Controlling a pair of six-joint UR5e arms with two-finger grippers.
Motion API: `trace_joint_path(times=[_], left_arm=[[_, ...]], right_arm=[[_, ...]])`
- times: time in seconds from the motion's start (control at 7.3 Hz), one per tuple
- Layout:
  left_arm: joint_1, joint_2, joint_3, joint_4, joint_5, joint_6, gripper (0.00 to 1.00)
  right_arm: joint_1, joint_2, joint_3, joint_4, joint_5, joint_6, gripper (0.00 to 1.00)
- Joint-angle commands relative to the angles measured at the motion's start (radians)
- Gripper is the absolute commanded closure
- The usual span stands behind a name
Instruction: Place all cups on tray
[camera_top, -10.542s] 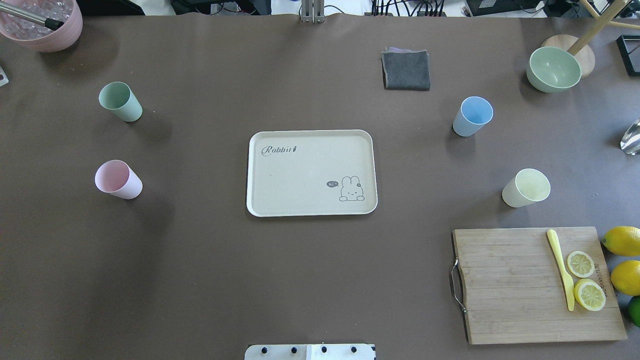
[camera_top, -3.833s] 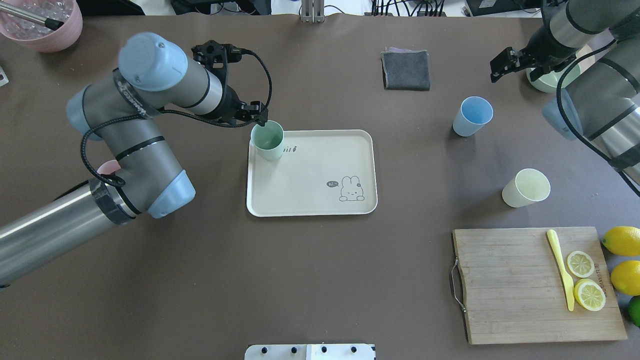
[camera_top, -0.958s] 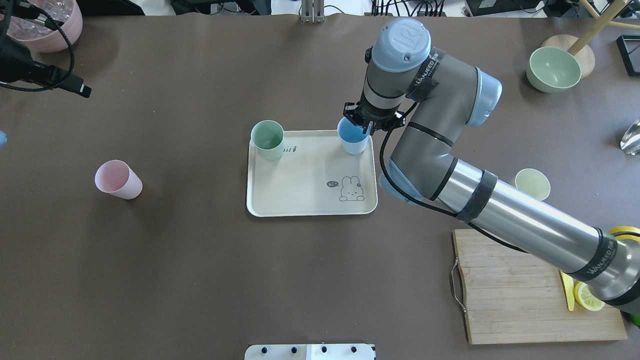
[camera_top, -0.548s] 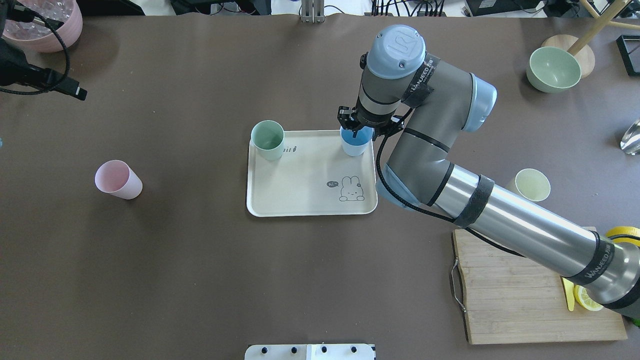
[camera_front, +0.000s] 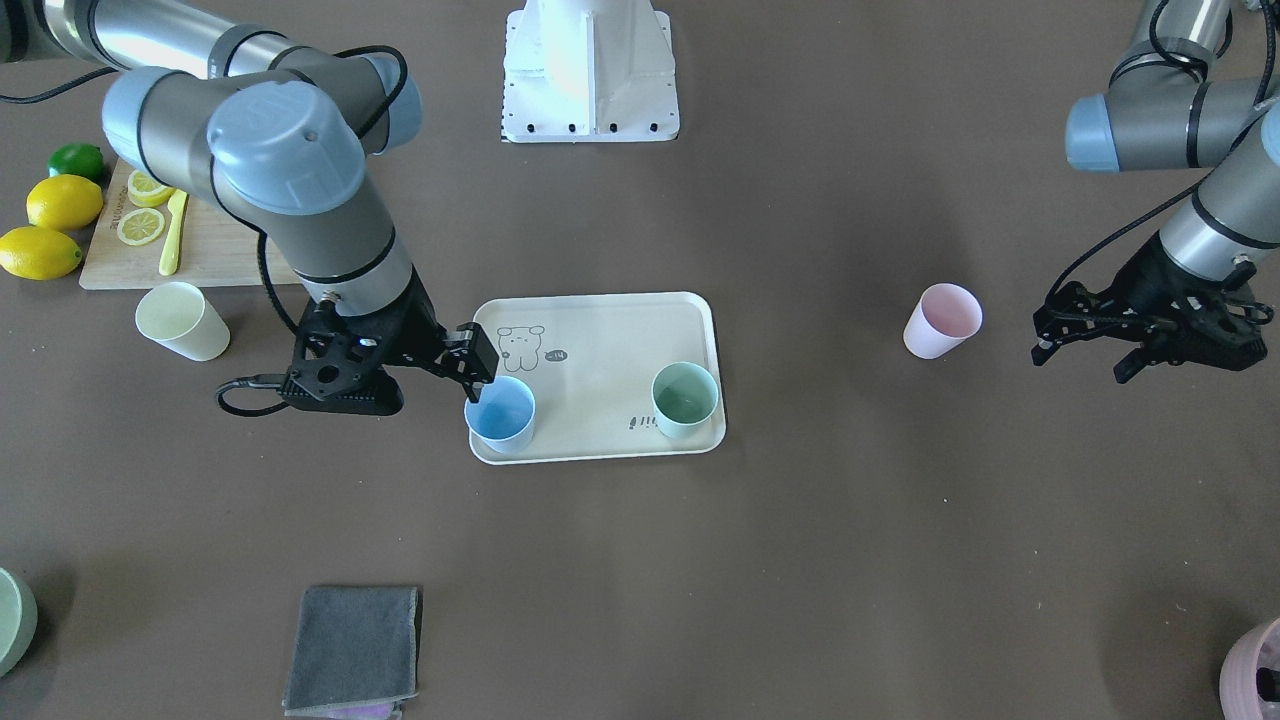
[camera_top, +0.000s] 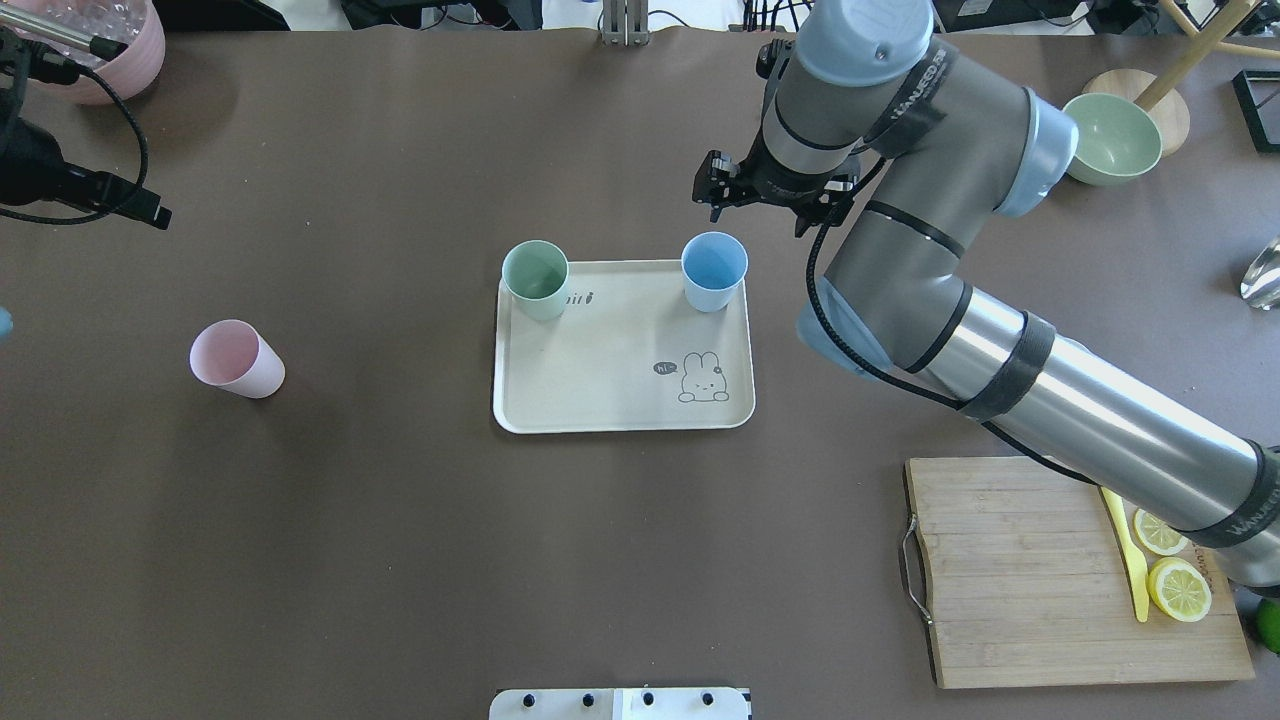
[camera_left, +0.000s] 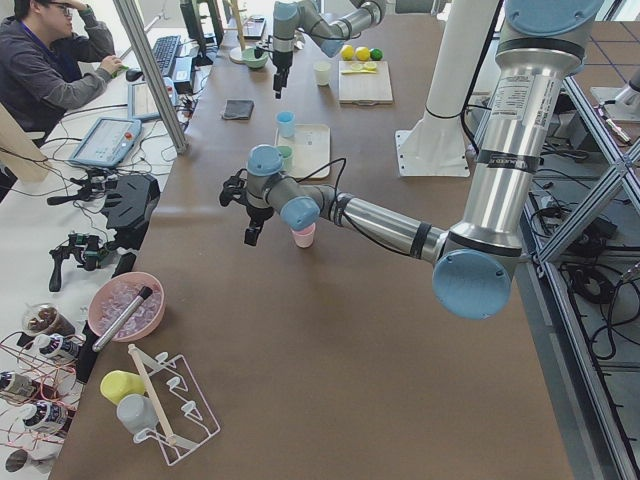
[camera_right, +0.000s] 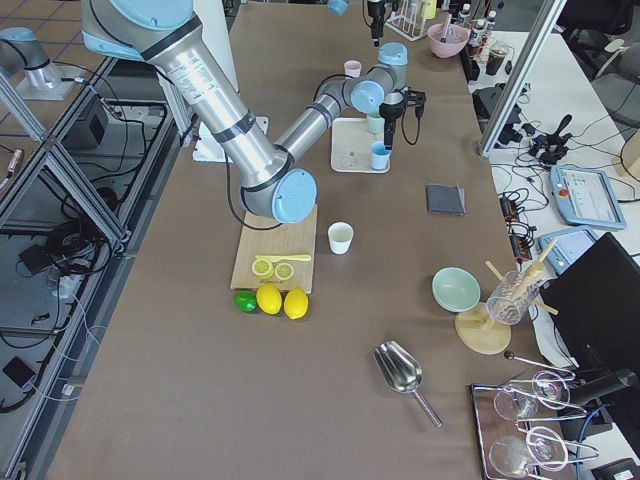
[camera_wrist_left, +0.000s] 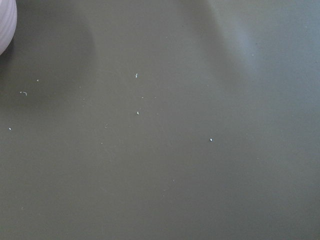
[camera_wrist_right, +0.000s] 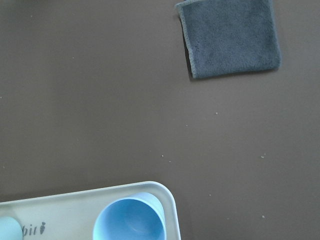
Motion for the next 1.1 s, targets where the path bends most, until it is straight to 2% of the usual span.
trace_joint_path(times=[0.0,0.27,0.41,0.55,0.82,0.96], left_arm=[[0.080,0.048,-0.050,-0.033,0.032,-0.081,0.01],[0.127,0.075,-0.050,-0.042,0.035,-0.078,0.03],[0.170,0.085,-0.045,-0.042,0.059,-0.077,0.12],[0.204,0.092,-0.047,-0.047,0.081,-0.089,0.35],[0.238,0.097,-0.045,-0.048,0.084,-0.097,1.00],[0.236,0.097,-0.056,-0.053,0.084,-0.098,1.00]], right_arm=[[0.117,-0.094,0.101,-0.052,0.082,-0.172,0.00],[0.189,-0.182,0.146,-0.052,0.101,-0.306,0.00],[0.199,-0.191,0.148,-0.052,0.101,-0.331,0.00],[0.212,-0.211,0.160,-0.049,0.101,-0.361,0.00],[0.239,-0.272,0.194,-0.046,0.102,-0.435,0.00],[0.248,-0.295,0.195,-0.041,0.104,-0.472,0.00]])
